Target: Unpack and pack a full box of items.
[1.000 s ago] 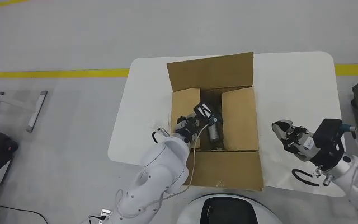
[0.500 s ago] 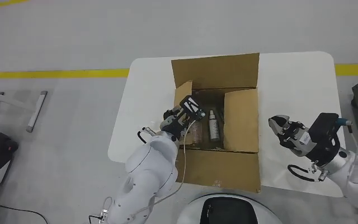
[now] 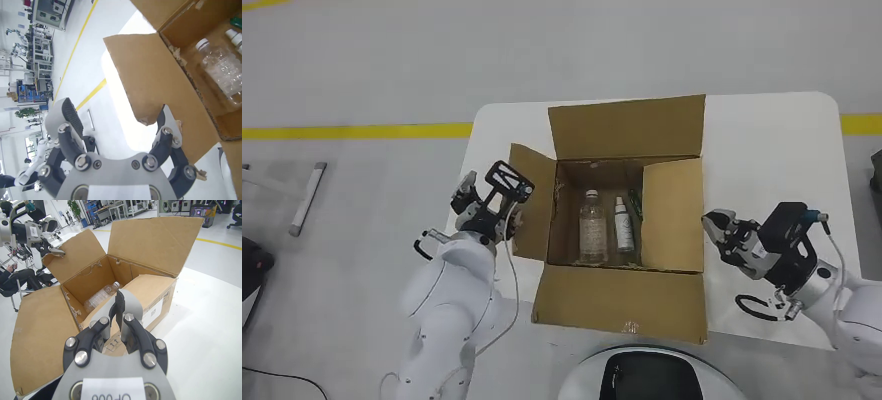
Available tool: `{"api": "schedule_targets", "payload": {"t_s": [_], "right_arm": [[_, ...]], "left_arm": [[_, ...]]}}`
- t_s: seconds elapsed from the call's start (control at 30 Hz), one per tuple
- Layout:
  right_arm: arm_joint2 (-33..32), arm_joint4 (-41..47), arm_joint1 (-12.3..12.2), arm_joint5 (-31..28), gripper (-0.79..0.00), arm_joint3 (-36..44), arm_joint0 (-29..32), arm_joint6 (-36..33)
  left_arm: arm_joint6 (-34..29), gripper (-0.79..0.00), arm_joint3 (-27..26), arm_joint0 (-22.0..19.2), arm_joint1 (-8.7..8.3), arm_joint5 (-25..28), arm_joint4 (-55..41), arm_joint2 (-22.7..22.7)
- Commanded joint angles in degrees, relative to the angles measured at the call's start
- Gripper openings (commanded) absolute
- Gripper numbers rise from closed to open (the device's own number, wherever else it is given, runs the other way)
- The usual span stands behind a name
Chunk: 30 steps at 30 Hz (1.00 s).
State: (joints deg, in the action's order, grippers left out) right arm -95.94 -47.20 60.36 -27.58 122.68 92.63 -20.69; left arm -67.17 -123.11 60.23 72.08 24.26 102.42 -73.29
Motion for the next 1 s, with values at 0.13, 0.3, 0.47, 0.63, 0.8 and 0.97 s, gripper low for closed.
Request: {"api": "schedule_targets", "payload": {"t_s": [0.13,0.3,0.47,0.63,0.8,0.97], "right_arm": [[0.1,0.0,0.0,0.3,-0.785,0.1,0.2,-0.1],[-0.2,0.0,0.0,0.9,-0.785,0.3,0.9,0.1],[-1.0,3.9,0.1,3.1,-0.785,0.3,1.9,1.2],[-3.0,7.8,0.3,5.9,-0.785,0.6,2.4,2.2],[-5.2,10.0,0.4,7.5,-0.785,0.5,3.0,3.8],[-6.2,9.8,0.5,9.2,-0.785,-0.3,3.4,4.4]], "left_arm": [[2.5,0.000,4.0,1.8,-0.19,0.1,0.8,-1.6],[4.2,0.000,6.2,2.4,-0.14,-0.5,0.8,-1.5],[8.4,0.000,3.7,2.3,0.20,-4.1,-2.9,-2.2],[11.5,0.000,-1.7,1.5,0.26,-4.4,-3.8,-2.5],[11.7,0.000,-5.4,-0.1,0.40,-4.3,-6.3,-2.9],[16.0,0.000,-7.9,-2.1,1.06,-6.3,-14.7,0.1]]}}
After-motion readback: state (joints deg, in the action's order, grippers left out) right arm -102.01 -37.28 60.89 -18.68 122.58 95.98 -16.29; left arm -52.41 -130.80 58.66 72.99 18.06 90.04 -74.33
